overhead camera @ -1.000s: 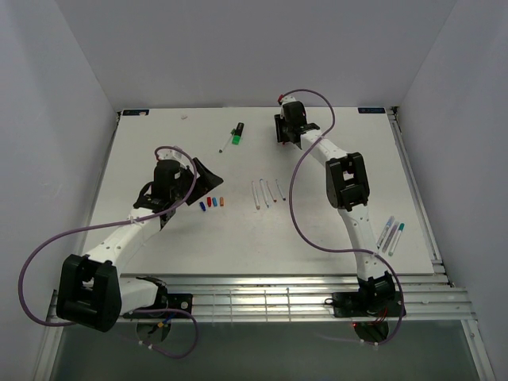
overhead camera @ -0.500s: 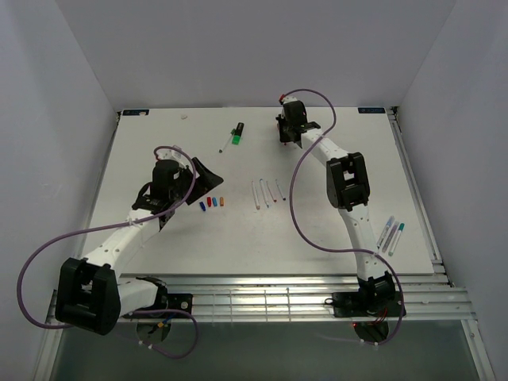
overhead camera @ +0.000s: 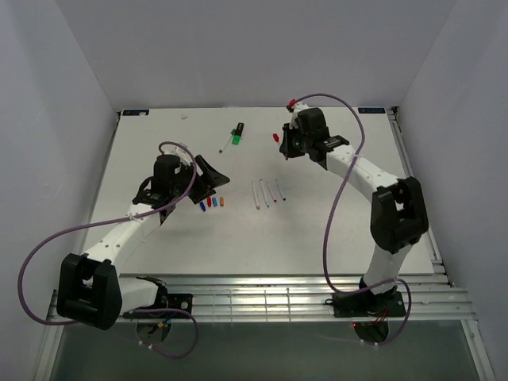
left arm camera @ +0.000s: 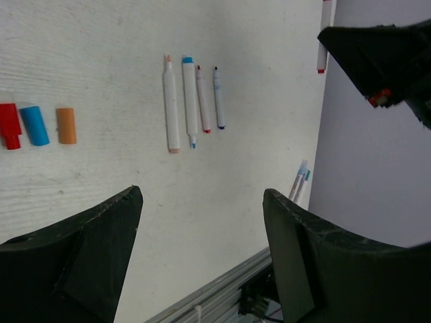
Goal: Open the pen caps
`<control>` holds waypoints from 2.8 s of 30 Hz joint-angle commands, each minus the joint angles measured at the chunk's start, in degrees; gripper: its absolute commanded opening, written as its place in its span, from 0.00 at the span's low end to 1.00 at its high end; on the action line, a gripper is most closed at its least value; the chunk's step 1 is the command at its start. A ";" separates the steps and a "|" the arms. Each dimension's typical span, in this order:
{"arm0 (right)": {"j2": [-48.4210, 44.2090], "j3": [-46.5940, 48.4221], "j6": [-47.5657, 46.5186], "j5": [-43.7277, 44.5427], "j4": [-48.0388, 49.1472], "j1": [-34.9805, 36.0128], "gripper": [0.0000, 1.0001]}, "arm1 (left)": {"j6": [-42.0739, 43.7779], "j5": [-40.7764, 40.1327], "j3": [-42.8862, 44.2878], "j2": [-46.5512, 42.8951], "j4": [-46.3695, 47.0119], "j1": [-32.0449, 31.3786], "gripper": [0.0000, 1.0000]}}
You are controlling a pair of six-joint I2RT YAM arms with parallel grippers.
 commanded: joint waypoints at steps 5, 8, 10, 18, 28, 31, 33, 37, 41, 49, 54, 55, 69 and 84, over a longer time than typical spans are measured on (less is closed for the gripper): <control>-22.31 -20.61 5.43 -3.69 3.31 11.49 0.08 | -5.39 6.50 5.05 1.30 2.01 -3.23 0.82; -27.33 -24.40 7.20 -1.94 2.62 15.97 0.08 | -7.06 4.93 5.49 1.56 2.09 -4.90 0.82; -29.44 -24.93 7.64 0.34 1.65 19.40 0.08 | -8.37 3.61 5.14 1.04 2.70 -6.13 0.82; -31.73 -27.21 9.75 1.23 2.52 25.39 0.08 | -10.75 2.46 2.95 2.44 4.99 -9.47 0.82; -32.08 -27.65 10.28 1.06 4.36 27.67 0.08 | -11.81 0.44 1.98 4.55 6.49 -10.62 0.80; -31.47 -27.83 10.46 0.27 4.98 27.67 0.08 | -12.68 0.88 1.71 4.64 7.36 -10.71 0.75; -30.59 -27.74 10.72 0.00 5.42 27.67 0.08 | -13.30 0.70 1.10 3.94 7.81 -10.71 0.70; -29.80 -27.04 10.63 -0.88 6.39 27.67 0.08 | -13.48 0.79 0.74 3.76 8.42 -10.71 0.51; -29.89 -27.48 10.72 -0.35 7.35 27.67 0.08 | -13.04 0.97 1.63 3.50 7.89 -10.71 0.40; -27.86 -26.25 10.90 -0.96 8.67 27.67 0.08 | -11.63 1.14 2.33 3.24 6.40 -10.71 0.26; -26.28 -24.40 9.94 -1.58 7.62 27.67 0.08 | -11.99 1.67 2.23 3.23 7.55 -10.71 0.11; -26.28 -24.23 9.58 -1.23 7.45 27.67 0.08 | -10.68 1.67 3.11 3.67 5.63 -10.71 0.01; -26.64 -26.68 8.61 -32.47 10.42 15.47 0.41 | -4.43 10.01 5.32 3.76 14.38 -9.83 0.00; -20.48 -31.34 23.54 -45.18 34.68 14.05 0.08 | -5.74 13.98 6.29 5.34 18.53 -9.57 0.00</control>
